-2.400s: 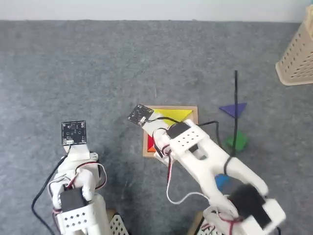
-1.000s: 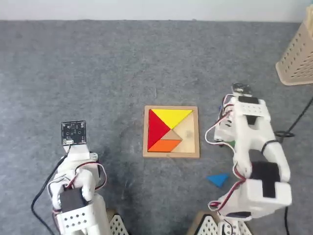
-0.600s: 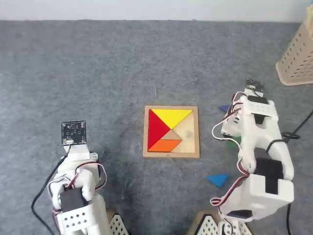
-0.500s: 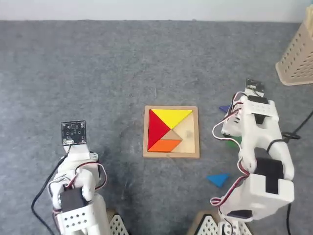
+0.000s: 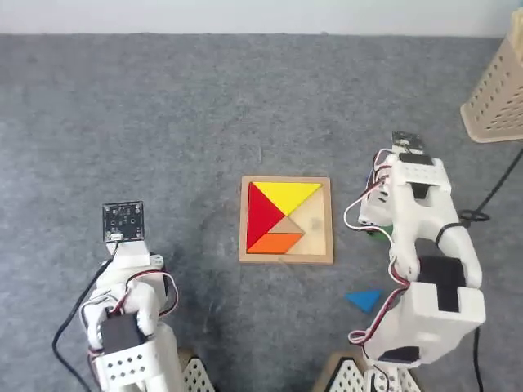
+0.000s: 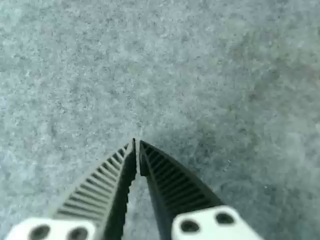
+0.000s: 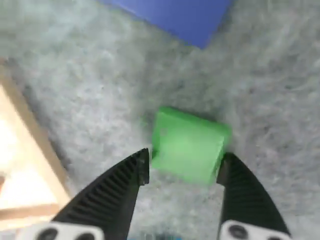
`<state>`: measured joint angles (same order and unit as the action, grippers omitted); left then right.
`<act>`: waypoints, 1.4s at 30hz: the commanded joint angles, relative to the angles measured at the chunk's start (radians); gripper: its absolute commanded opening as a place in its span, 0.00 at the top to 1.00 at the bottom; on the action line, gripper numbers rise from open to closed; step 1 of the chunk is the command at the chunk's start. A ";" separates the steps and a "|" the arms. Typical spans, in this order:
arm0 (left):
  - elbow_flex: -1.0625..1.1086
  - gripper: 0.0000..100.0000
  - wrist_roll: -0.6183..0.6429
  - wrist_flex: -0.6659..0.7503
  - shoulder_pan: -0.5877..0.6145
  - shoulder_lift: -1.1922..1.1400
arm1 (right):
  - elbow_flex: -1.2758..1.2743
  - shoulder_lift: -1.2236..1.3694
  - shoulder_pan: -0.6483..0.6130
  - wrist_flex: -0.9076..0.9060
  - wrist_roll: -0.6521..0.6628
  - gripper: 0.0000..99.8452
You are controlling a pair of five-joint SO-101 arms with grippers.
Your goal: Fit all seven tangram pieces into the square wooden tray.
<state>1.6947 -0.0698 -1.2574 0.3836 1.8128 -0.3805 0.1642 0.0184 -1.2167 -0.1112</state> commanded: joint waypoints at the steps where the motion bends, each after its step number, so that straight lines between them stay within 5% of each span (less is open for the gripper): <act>1: -0.010 0.99 0.009 -0.006 -0.003 0.014 | 0.103 -0.012 -0.044 -0.059 0.032 0.74; 31: -0.010 0.99 0.009 -0.006 -0.003 0.014 | 0.117 0.061 0.044 -0.050 0.075 0.73; 42: -0.010 0.99 0.009 -0.006 -0.003 0.014 | 0.110 -0.085 -0.134 -0.143 0.091 0.73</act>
<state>1.6947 -0.0698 -1.2574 0.3836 1.8128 -0.2915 0.1488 -0.1028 -1.3410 -0.0422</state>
